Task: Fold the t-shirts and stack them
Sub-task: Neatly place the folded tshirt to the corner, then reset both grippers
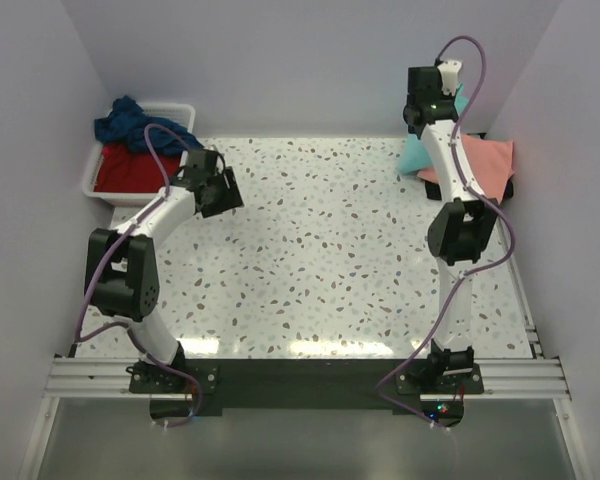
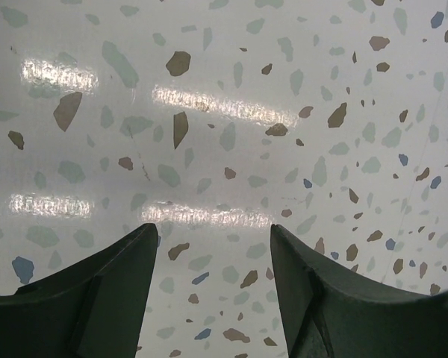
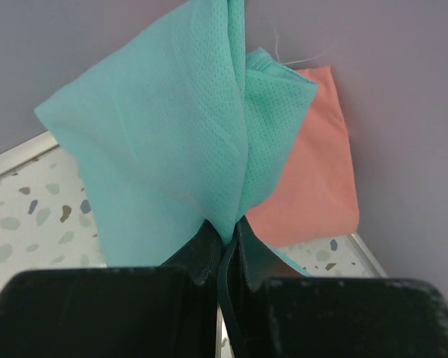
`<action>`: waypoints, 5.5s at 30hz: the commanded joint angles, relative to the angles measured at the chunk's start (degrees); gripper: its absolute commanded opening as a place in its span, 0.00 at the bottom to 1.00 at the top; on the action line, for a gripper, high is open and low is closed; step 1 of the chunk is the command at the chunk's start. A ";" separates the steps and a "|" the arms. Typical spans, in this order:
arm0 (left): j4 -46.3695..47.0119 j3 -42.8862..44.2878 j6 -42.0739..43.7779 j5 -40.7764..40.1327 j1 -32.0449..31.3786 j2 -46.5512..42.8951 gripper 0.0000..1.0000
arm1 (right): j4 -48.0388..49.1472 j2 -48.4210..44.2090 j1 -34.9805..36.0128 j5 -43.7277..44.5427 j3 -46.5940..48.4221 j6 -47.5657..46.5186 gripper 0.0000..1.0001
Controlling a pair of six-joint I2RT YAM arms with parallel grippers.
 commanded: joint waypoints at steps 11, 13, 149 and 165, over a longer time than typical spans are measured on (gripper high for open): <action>1.51 2.77 -1.89 1.00 -0.35 2.75 0.66 | 15.22 3.89 -0.15 26.65 2.51 -14.99 0.00; 1.60 2.85 -2.06 0.91 -0.70 2.84 0.66 | 20.21 4.77 0.11 29.38 1.29 -19.89 0.00; 10.46 16.21 -2.15 -8.75 10.90 5.74 0.70 | 19.10 -50.34 25.86 -40.40 -66.58 6.44 0.75; 19.27 7.95 2.24 7.86 11.78 2.32 0.89 | 16.82 -44.01 29.12 -36.17 -62.80 7.32 0.75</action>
